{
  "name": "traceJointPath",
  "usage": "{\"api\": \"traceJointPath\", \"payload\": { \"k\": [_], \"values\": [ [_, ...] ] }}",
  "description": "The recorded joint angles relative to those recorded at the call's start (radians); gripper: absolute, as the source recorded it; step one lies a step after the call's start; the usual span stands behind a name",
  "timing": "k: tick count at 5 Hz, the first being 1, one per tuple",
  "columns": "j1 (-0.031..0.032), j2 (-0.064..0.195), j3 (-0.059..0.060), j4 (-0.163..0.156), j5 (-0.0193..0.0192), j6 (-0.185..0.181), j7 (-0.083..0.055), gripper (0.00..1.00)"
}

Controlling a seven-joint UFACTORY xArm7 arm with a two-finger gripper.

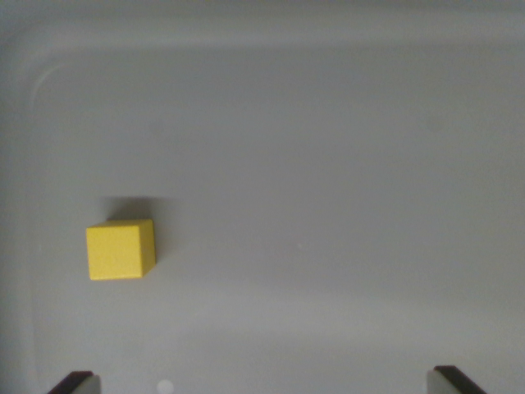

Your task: Pick yellow cube

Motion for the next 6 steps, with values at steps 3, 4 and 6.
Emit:
{"api": "traceJointPath", "payload": {
  "k": [3, 4, 6],
  "values": [
    [0.0078, 0.014, 0.004, -0.016, -0.0043, -0.028, 0.01, 0.0],
    [0.0172, 0.03, 0.008, -0.036, -0.0094, -0.062, 0.022, 0.0],
    [0.0276, 0.049, 0.014, -0.057, -0.0151, -0.099, 0.035, 0.0]
  ]
}}
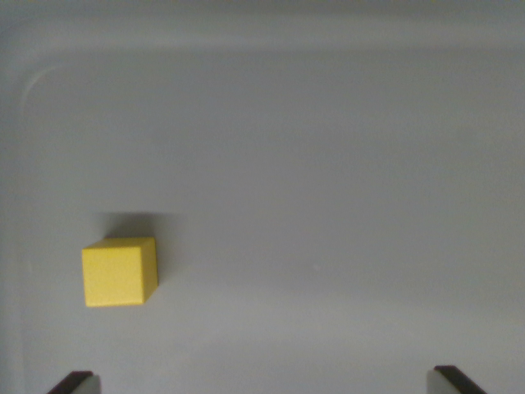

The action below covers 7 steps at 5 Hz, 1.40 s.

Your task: Pick yellow cube

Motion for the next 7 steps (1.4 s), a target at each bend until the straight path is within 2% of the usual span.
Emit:
{"api": "traceJointPath", "payload": {
  "k": [1, 2, 3, 4, 5, 6, 7],
  "values": [
    [0.0, 0.0, 0.0, 0.0, 0.0, 0.0, 0.0, 0.0],
    [0.0115, 0.02, 0.006, -0.024, -0.0063, -0.041, 0.014, 0.0],
    [0.0115, 0.02, 0.006, -0.024, -0.0063, -0.041, 0.014, 0.0],
    [0.023, 0.041, 0.011, -0.048, -0.0126, -0.083, 0.029, 0.0],
    [0.023, 0.041, 0.011, -0.048, -0.0126, -0.083, 0.029, 0.0],
    [0.0355, 0.063, 0.018, -0.074, -0.0194, -0.128, 0.045, 0.0],
    [0.0355, 0.063, 0.018, -0.074, -0.0194, -0.128, 0.045, 0.0]
  ]
}}
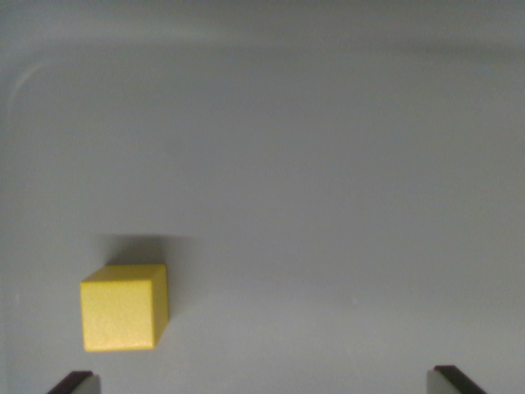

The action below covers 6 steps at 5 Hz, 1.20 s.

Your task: Pick yellow cube

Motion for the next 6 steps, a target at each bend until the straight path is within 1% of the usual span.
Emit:
{"api": "traceJointPath", "payload": {
  "k": [1, 2, 3, 4, 5, 6],
  "values": [
    [0.013, 0.023, 0.006, -0.027, -0.0071, -0.047, 0.016, 0.0],
    [0.013, 0.023, 0.006, -0.027, -0.0071, -0.047, 0.016, 0.0],
    [0.0261, 0.046, 0.013, -0.054, -0.0143, -0.094, 0.033, 0.0],
    [0.0261, 0.046, 0.013, -0.054, -0.0143, -0.094, 0.033, 0.0],
    [0.0394, 0.07, 0.019, -0.082, -0.0216, -0.142, 0.05, 0.0],
    [0.0394, 0.07, 0.019, -0.082, -0.0216, -0.142, 0.05, 0.0]
  ]
}}
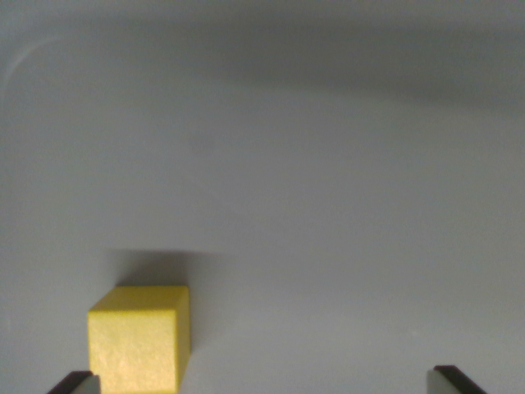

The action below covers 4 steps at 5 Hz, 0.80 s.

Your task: Pick yellow cube

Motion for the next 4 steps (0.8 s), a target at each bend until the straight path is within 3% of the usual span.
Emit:
{"api": "traceJointPath", "payload": {
  "k": [1, 2, 3, 4],
  "values": [
    [0.0133, 0.023, 0.007, -0.028, -0.0073, -0.048, 0.017, 0.0],
    [0.0133, 0.023, 0.007, -0.028, -0.0073, -0.048, 0.017, 0.0],
    [0.0261, 0.046, 0.013, -0.054, -0.0143, -0.094, 0.033, 0.0],
    [0.0261, 0.046, 0.013, -0.054, -0.0143, -0.094, 0.033, 0.0]
  ]
}}
